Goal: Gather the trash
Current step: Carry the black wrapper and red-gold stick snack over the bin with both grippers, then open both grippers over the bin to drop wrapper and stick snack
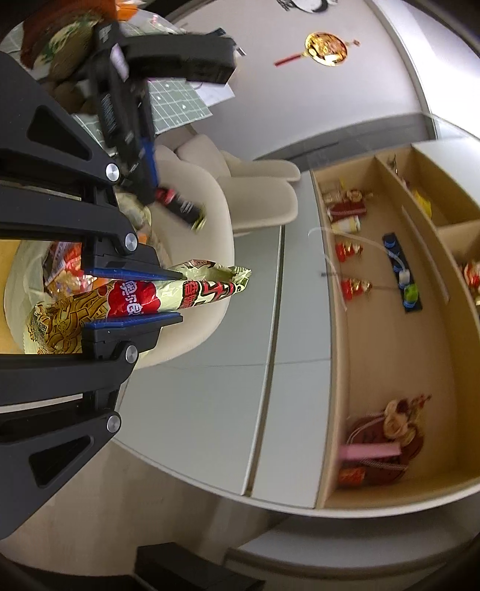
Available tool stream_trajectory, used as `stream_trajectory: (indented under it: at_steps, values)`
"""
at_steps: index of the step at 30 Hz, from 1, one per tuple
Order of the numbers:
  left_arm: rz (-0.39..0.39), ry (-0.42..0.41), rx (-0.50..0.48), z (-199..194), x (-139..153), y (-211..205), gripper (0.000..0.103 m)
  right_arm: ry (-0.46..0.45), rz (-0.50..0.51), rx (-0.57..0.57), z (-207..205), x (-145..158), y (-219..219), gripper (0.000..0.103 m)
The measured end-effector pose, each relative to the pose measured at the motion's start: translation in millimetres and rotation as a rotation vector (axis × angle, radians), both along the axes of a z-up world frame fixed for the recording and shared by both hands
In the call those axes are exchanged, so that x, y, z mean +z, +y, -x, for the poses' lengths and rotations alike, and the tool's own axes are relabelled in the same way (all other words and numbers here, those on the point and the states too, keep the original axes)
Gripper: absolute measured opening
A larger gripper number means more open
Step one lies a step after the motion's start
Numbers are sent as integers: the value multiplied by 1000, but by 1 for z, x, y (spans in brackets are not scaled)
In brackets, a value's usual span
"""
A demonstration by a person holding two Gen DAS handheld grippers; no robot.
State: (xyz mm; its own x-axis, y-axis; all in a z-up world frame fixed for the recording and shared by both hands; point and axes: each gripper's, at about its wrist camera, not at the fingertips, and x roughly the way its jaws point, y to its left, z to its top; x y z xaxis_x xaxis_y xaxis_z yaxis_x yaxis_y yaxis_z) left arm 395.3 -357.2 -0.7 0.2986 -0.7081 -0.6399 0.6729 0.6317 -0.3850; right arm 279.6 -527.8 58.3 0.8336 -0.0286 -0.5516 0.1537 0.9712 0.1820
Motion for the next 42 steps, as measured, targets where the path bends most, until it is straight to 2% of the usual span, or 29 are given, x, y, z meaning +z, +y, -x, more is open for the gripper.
stream_trajectory:
  at_steps: [3,5,9,11,13,15,17,22,27,30,35,42]
  values:
    - [-134,29,-74,-6,-27,-36,31,22,1,-27,-7,-4,-9,17]
    - [-224,81,-104,-11,-47,-55,31,32,3,-38,-8,-6,-12,17]
    - [-294,136,-119,-23,-69,-71,31,58,9,-58,-12,-13,-17,17]
    - [-301,140,-124,-27,-74,-77,31,70,1,-69,-14,-17,-20,17]
    - [-266,164,-141,-35,-73,-80,33,84,-4,-80,-16,-21,-22,17]
    - [-220,182,-152,-36,-66,-75,50,89,-13,-83,-18,-23,-23,17]
    - [-177,169,-144,-34,-53,-64,52,94,-25,-74,-21,-25,-19,17]
    - [-117,92,-70,-21,-24,-19,54,125,-61,-1,-41,-40,1,17]
    - [-100,27,49,-5,-11,48,56,225,-123,107,-69,-83,35,17]
    - [-110,6,119,1,-11,94,59,294,-95,140,-82,-108,50,17]
    - [-111,59,270,22,-18,156,59,358,-81,146,-93,-128,57,17]
    - [-92,113,479,75,-23,230,59,455,-78,134,-96,-149,50,17]
